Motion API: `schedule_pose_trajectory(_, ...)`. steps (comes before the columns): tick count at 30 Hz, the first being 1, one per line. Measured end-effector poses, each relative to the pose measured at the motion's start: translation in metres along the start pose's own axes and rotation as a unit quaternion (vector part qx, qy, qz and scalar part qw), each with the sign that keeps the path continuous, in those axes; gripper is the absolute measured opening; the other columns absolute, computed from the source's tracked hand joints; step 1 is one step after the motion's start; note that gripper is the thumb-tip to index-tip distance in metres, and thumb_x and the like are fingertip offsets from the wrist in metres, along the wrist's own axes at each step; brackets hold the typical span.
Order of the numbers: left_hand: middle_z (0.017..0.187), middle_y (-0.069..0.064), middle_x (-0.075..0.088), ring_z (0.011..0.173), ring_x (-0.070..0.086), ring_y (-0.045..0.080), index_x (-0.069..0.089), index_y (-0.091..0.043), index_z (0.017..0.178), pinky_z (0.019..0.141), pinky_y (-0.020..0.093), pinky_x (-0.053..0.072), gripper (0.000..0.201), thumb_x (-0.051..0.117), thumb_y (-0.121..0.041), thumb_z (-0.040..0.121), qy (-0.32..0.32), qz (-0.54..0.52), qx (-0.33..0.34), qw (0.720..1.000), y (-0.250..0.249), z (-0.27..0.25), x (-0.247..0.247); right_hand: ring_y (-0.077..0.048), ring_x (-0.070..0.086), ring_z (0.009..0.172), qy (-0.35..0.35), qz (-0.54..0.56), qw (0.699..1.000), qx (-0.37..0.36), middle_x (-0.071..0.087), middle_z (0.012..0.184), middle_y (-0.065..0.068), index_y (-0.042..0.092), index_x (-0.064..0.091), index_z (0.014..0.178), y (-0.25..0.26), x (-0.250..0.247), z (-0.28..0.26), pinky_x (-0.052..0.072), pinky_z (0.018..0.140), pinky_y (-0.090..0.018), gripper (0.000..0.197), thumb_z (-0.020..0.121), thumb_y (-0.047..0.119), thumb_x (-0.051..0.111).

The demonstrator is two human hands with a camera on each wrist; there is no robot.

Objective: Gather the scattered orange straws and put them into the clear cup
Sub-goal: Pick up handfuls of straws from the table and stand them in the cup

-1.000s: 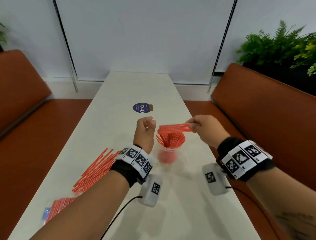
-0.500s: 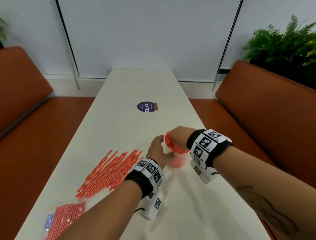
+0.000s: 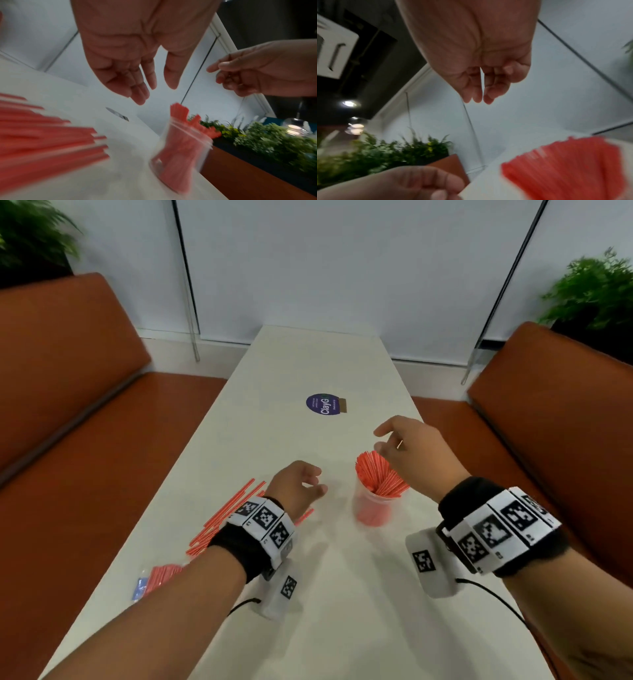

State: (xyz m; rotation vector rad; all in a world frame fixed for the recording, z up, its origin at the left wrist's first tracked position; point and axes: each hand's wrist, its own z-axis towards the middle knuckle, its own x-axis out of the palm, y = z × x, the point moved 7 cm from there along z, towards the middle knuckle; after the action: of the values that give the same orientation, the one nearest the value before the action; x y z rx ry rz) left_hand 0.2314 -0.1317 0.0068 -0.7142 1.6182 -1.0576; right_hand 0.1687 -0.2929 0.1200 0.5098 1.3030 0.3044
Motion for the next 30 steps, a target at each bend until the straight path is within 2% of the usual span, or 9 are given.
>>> schedule_pose_trajectory(4,0.103,0.007,0.060,0.103,0.058,0.026,0.057,-0.006,0.113,0.092,0.034,0.045,0.033,0.065,-0.016,0.082,-0.061,0.057,-0.057,0.995,0.017,-0.011,-0.066,-0.010,0.052,0.069,0.140,0.024,0.988,-0.053,0.053,0.074,0.007,0.018,0.058,0.105,0.044,0.062,-0.011,0.038,0.060,-0.017,0.019,0.087,0.022,0.062)
schedule_pose_trajectory(6,0.120,0.011,0.058,0.113,0.054,0.025,0.053,-0.006,0.122,0.094,0.030,0.041,0.041,0.064,-0.020,0.085,-0.072,0.102,-0.108,0.986,0.031,-0.016,-0.091,-0.015,0.054,0.082,0.232,-0.027,0.969,-0.081,0.058,0.088,0.003,0.016,0.058,0.112,0.057,0.103,-0.014,0.040,0.066,-0.021,0.028,0.085,0.022,0.064)
schedule_pose_trajectory(9,0.138,0.011,0.050,0.127,0.047,0.026,0.045,-0.006,0.132,0.104,0.033,0.037,0.056,0.065,-0.028,0.084,-0.045,0.185,-0.169,0.967,0.054,-0.020,-0.108,-0.021,0.052,0.113,0.301,-0.124,0.939,-0.113,0.055,0.125,-0.004,0.015,0.052,0.126,0.062,0.155,-0.012,0.041,0.089,-0.028,0.040,0.086,0.016,0.061)
schedule_pose_trajectory(11,0.139,0.009,0.049,0.129,0.045,0.025,0.045,-0.007,0.132,0.103,0.031,0.038,0.057,0.066,-0.027,0.083,-0.012,0.235,-0.205,0.950,0.068,-0.022,-0.106,-0.024,0.051,0.120,0.314,-0.181,0.920,-0.151,0.052,0.132,-0.005,0.016,0.051,0.129,0.065,0.180,-0.011,0.044,0.097,-0.033,0.044,0.087,0.007,0.056)
schedule_pose_trajectory(15,0.098,0.006,0.061,0.099,0.058,0.023,0.057,-0.013,0.088,0.068,0.021,0.044,0.006,0.061,-0.012,0.083,0.013,0.306,-0.212,0.928,0.080,-0.021,-0.093,-0.026,0.050,0.115,0.307,-0.235,0.888,-0.248,0.053,0.124,-0.004,0.024,0.051,0.126,0.080,0.210,-0.012,0.048,0.093,-0.041,0.049,0.083,0.003,0.056)
schedule_pose_trajectory(18,0.117,0.006,0.064,0.107,0.061,0.022,0.060,-0.010,0.112,0.084,0.027,0.048,0.028,0.057,-0.010,0.084,0.019,0.354,-0.194,0.915,0.093,-0.019,-0.085,-0.026,0.050,0.111,0.316,-0.268,0.867,-0.277,0.052,0.122,-0.005,0.020,0.049,0.126,0.085,0.222,-0.011,0.048,0.090,-0.040,0.052,0.080,0.005,0.064)
schedule_pose_trajectory(25,0.116,0.009,0.063,0.102,0.063,0.026,0.068,-0.013,0.106,0.086,0.031,0.053,0.032,0.051,-0.003,0.081,0.031,0.371,-0.176,0.911,0.098,-0.019,-0.080,-0.025,0.056,0.105,0.335,-0.288,0.863,-0.244,0.059,0.112,-0.009,0.008,0.057,0.111,0.074,0.228,-0.006,0.046,0.088,-0.036,0.024,0.088,0.015,0.059)
schedule_pose_trajectory(28,0.118,0.011,0.063,0.105,0.062,0.027,0.068,-0.011,0.101,0.088,0.031,0.051,0.027,0.051,-0.003,0.082,0.041,0.365,-0.182,0.912,0.097,-0.019,-0.077,-0.027,0.050,0.114,0.328,-0.326,0.853,-0.243,0.055,0.122,-0.010,0.007,0.051,0.118,0.067,0.227,-0.010,0.040,0.093,-0.038,0.029,0.092,0.019,0.053)
schedule_pose_trajectory(30,0.120,0.011,0.062,0.108,0.061,0.026,0.066,-0.010,0.109,0.091,0.031,0.051,0.030,0.051,-0.005,0.084,0.044,0.357,-0.182,0.915,0.095,-0.019,-0.077,-0.028,0.044,0.121,0.328,-0.350,0.843,-0.243,0.046,0.132,-0.012,0.005,0.043,0.127,0.062,0.228,-0.014,0.037,0.098,-0.039,0.035,0.094,0.014,0.047)
